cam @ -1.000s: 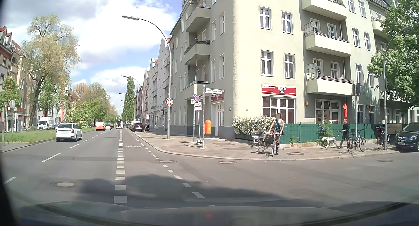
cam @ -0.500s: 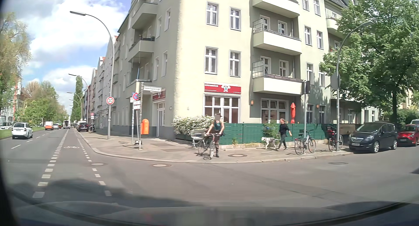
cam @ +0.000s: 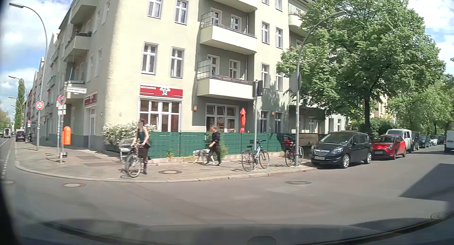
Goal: Follow the waypoints while adhering to traffic rules and regulations
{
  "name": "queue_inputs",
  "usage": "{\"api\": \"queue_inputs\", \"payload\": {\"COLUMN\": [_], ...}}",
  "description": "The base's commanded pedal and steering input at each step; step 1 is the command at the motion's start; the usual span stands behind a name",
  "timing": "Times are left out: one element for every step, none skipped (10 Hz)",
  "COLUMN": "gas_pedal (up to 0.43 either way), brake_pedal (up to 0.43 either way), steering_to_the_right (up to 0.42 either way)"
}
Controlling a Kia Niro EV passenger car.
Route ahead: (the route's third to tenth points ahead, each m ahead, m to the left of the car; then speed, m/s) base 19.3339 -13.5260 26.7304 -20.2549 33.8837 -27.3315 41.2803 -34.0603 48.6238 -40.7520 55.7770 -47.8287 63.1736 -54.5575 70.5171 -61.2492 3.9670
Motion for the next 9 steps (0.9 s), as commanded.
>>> {"api": "queue_inputs", "payload": {"gas_pedal": [0.449,0.449,0.441,0.429,0.429,0.421,0.398,0.378,0.358], "brake_pedal": [0.024,0.024,0.018,0.018,0.024,0.018,0.024,0.024,0.024], "steering_to_the_right": [0.546,0.519,0.491,0.461,0.416,0.371,0.333,0.305,0.291]}}
